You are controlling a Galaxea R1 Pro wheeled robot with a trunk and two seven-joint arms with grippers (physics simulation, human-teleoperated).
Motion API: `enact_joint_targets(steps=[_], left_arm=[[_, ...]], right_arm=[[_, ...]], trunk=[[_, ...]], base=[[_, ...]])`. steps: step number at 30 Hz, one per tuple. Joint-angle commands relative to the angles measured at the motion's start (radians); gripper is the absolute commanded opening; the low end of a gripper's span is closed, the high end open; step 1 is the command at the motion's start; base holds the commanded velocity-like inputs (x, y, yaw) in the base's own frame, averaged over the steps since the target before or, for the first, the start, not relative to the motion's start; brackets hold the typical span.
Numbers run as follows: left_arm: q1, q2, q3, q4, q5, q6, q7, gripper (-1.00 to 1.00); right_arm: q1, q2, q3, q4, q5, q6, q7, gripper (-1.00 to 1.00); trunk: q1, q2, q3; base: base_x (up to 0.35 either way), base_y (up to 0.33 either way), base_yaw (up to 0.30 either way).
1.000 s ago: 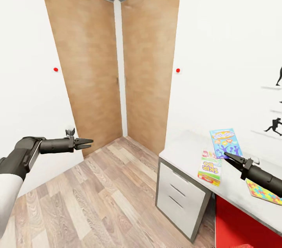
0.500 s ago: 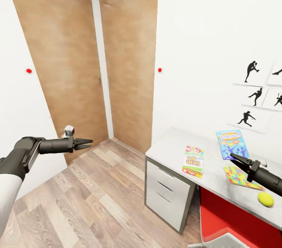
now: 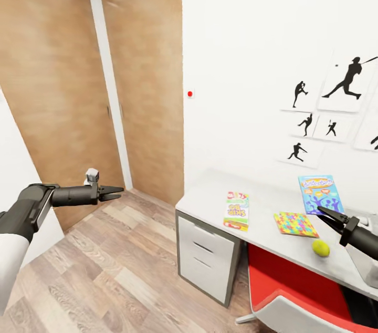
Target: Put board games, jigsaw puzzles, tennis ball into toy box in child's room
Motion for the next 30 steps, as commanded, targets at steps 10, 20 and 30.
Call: enact_joint_targets(steps=[10, 20, 30], left_arm=[[0.000, 0.003, 0.001, 0.000, 0.001, 0.011, -0.008, 1.00], [0.000, 0.004, 0.004, -0.001, 0.002, 0.010, -0.010, 1.00], [0.001, 0.004, 0.007, -0.002, 0.003, 0.010, -0.010, 1.00]], right_arm=[[-0.001, -0.022, -0.011, 0.009, -0.002, 0.005, 0.006, -1.00], [0.000, -0.041, -0.015, 0.032, -0.002, 0.005, 0.006, -1.00], [0.000, -0.044, -0.017, 0.044, -0.002, 0.005, 0.006, -1.00]], trunk=[[0.000, -0.001, 0.000], [0.000, -0.001, 0.000], [0.000, -0.001, 0.000]], base=[[0.000, 0.000, -0.280], [0.001, 0.000, -0.280], [0.161, 0.000, -0.281]])
